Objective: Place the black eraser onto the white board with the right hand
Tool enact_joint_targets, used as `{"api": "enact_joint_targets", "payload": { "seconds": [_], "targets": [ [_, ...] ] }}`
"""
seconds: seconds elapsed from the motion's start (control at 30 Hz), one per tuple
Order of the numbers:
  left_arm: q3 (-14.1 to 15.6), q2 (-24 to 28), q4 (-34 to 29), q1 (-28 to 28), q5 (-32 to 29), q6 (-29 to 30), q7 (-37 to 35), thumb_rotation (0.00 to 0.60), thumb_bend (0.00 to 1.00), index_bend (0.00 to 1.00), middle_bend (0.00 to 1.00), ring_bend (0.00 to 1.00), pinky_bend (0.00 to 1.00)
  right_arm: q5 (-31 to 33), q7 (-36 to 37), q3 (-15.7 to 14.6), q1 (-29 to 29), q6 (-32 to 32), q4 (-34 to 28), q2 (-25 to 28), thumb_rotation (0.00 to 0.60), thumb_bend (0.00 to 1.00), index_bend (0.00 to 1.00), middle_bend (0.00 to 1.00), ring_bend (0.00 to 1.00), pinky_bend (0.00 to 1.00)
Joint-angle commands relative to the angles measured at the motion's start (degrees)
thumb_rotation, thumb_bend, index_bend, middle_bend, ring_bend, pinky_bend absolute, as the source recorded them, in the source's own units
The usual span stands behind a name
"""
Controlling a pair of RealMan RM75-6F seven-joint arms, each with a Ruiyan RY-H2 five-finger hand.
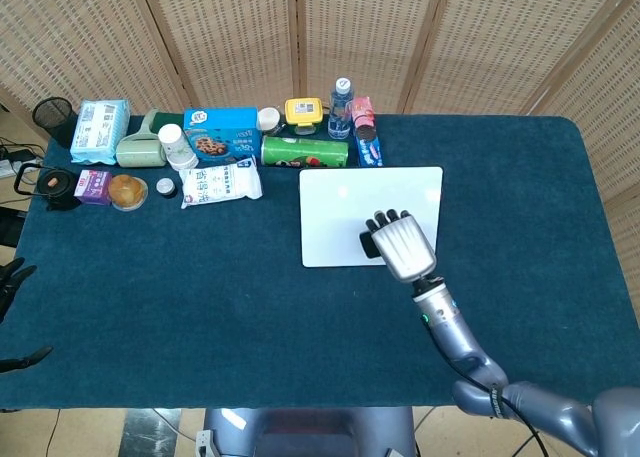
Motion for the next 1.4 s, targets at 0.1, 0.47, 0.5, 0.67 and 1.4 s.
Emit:
{"api": "enact_joint_targets", "payload": {
  "seconds": [0.1, 0.47, 0.5, 0.67, 1.4],
  "targets": [
    [-0.03, 0.1, 0.22, -0.13, -0.11, -0.21, -0.4, 0.6, 0.05, 0.0, 0.0, 0.0, 0.0, 5.69, -5.57, 3.94, 2.97, -0.41, 2.23, -4.07, 0.6, 0.28, 0.61, 0.61, 0.58, 0.72],
    [0.0, 0.17, 0.39, -0.29, -0.05, -0.4, -0.7, 0.6, 0.05, 0.0, 0.0, 0.0, 0.0, 10.31, -6.42, 7.44, 7.65, 0.95, 4.75, -8.83, 0.6, 0.31, 0.61, 0.61, 0.57, 0.72],
    [-0.01, 0.17, 0.37, -0.33, -0.11, -0.48, -0.7, 0.6, 0.05, 0.0, 0.0, 0.0, 0.0, 10.19, -6.01, 7.22, 7.85, 1.24, 5.38, -9.17, 0.6, 0.3, 0.61, 0.61, 0.57, 0.72],
    [0.06, 0.21, 0.13, -0.45, -0.08, -0.74, -0.35, 0.6, 0.05, 0.0, 0.0, 0.0, 0.0, 11.06, -5.15, 6.25, 8.48, 1.7, 7.97, -11.09, 0.6, 0.31, 0.61, 0.6, 0.56, 0.71],
    [0.06, 0.37, 0.36, -0.39, -0.24, -0.58, -1.17, 0.6, 0.05, 0.0, 0.0, 0.0, 0.0, 12.28, 3.81, 3.63, 8.95, 1.65, 13.4, -12.95, 0.6, 0.22, 0.1, 0.21, 0.26, 0.54]
  ]
}}
